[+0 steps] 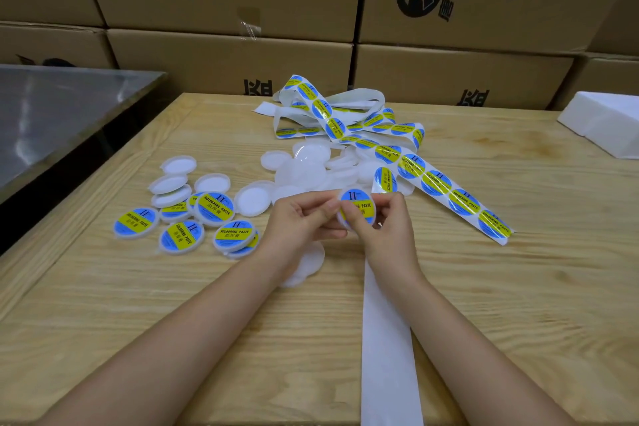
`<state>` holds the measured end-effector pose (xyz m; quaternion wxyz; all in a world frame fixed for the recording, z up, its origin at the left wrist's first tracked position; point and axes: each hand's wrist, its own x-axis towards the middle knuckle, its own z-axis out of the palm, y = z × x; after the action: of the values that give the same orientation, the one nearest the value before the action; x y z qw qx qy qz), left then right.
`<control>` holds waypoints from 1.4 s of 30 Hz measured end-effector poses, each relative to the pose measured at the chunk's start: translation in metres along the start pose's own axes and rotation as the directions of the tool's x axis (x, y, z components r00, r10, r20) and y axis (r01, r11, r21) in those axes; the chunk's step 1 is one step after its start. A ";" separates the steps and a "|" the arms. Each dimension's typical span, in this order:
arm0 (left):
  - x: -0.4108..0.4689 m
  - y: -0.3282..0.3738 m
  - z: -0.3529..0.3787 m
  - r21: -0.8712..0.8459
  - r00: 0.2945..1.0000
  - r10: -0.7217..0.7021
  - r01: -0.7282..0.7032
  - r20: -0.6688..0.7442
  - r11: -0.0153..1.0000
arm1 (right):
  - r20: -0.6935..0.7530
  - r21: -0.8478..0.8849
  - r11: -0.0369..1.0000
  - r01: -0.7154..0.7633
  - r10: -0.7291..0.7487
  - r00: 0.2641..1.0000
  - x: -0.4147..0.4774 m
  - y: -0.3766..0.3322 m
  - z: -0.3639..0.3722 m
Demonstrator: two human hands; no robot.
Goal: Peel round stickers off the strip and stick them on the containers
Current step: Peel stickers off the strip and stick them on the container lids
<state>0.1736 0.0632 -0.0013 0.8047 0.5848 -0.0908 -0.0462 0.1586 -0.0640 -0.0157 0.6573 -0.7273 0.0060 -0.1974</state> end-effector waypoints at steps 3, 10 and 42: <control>0.002 0.002 -0.004 -0.041 1.000 -0.020 0.020 -0.015 0.999 | 0.076 0.013 0.999 0.030 -0.031 0.997 -0.002 0.001 -0.001; 0.004 0.003 -0.005 -0.122 0.998 -0.059 0.061 0.015 0.991 | 0.029 -0.032 0.985 0.168 -0.167 0.986 -0.002 -0.004 -0.007; 0.009 0.016 -0.024 -0.002 0.987 0.014 -0.015 -0.162 1.000 | 0.088 -0.075 0.989 0.131 -0.124 0.988 0.008 0.003 -0.021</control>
<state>0.1867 0.0891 0.0078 0.8108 0.5846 -0.0295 0.0071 0.1601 -0.0869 -0.0154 0.6131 -0.7597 -0.0601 -0.2082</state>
